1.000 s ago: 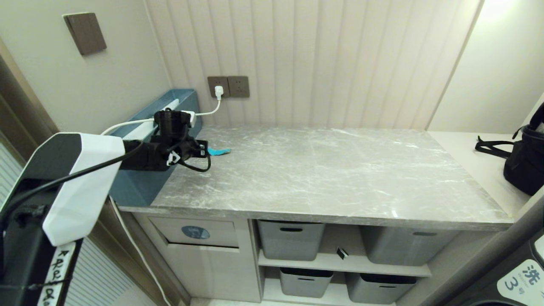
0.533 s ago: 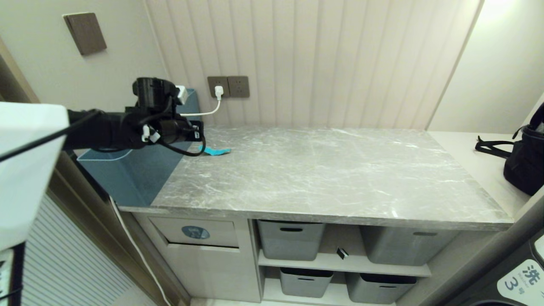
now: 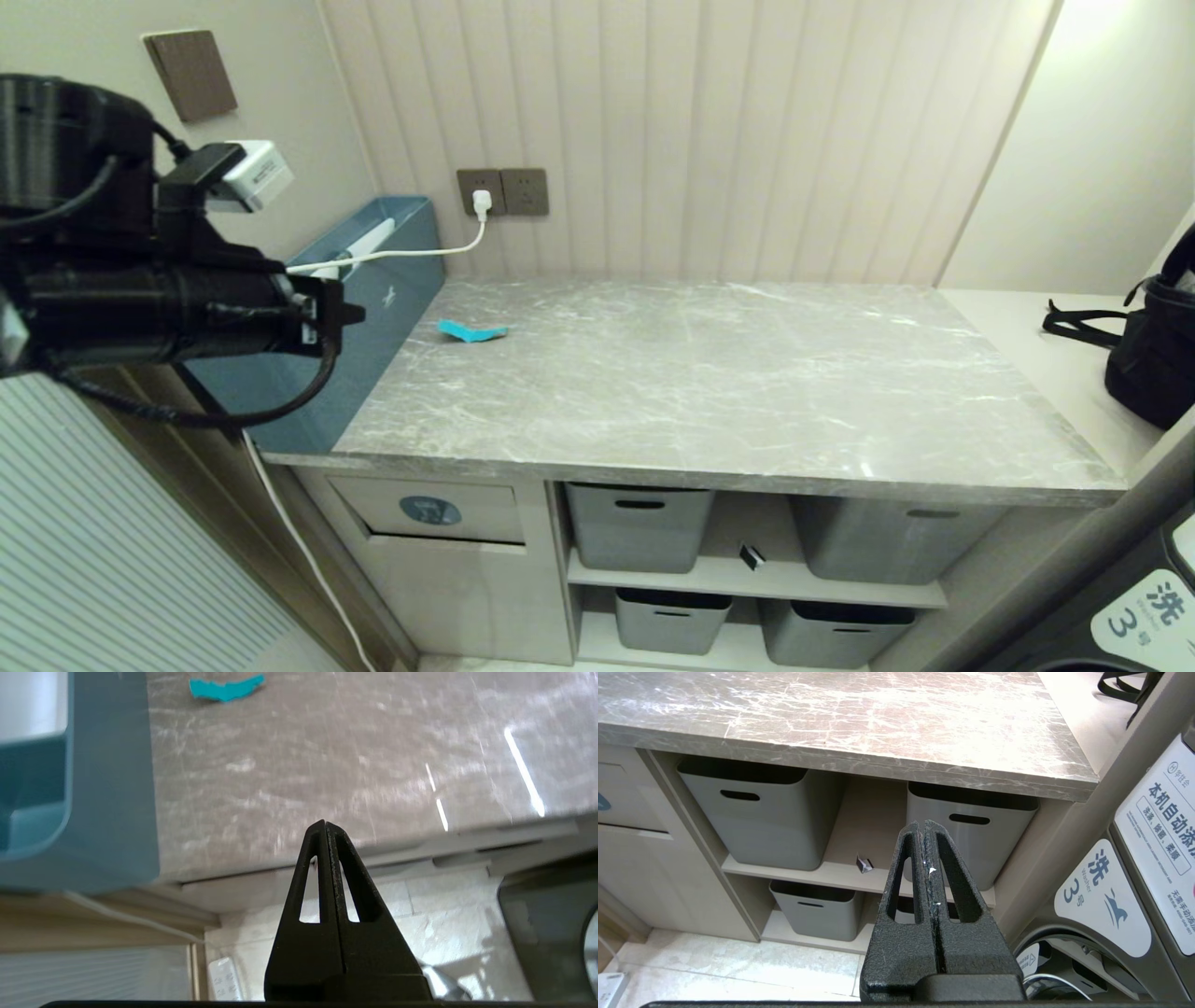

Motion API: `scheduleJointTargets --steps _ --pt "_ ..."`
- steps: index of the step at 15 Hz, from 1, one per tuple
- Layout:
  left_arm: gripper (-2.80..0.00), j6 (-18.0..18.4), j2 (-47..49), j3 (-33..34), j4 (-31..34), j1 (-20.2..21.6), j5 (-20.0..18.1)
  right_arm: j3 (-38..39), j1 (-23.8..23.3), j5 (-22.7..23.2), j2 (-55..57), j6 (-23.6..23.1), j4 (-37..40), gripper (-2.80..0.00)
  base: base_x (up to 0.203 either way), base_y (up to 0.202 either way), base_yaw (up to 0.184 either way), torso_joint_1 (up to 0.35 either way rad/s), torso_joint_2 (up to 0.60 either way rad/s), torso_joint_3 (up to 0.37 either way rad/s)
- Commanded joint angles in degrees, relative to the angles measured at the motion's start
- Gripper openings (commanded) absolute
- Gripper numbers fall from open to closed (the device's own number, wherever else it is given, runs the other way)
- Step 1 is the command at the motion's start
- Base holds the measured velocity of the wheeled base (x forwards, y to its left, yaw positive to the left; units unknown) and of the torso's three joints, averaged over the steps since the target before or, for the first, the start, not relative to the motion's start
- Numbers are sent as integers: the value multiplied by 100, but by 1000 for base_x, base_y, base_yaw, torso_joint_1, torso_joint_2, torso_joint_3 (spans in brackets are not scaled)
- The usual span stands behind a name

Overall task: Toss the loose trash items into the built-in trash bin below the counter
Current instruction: Pick up the garbage

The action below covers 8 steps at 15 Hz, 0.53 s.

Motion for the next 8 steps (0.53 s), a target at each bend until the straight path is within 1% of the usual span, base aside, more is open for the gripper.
scheduleJointTargets --steps 1,3,5,6,8 --pt "-280 106 -1007 549 5 -49 -12 9 1 2 0 -4 -1 -280 0 0 0 0 0 0" --pt "-280 294 -1458 1001 3 -68 -36 9 1 2 0 -4 -1 -280 0 0 0 0 0 0" --pt "-280 366 -1632 1018 10 -72 -48 9 1 2 0 -4 -1 -280 0 0 0 0 0 0" --pt "-280 456 -1690 1010 -20 -72 -49 9 1 2 0 -4 -1 -280 0 0 0 0 0 0" --pt "-280 765 -1811 1069 -15 -79 -74 9 1 2 0 -4 -1 -280 0 0 0 0 0 0"
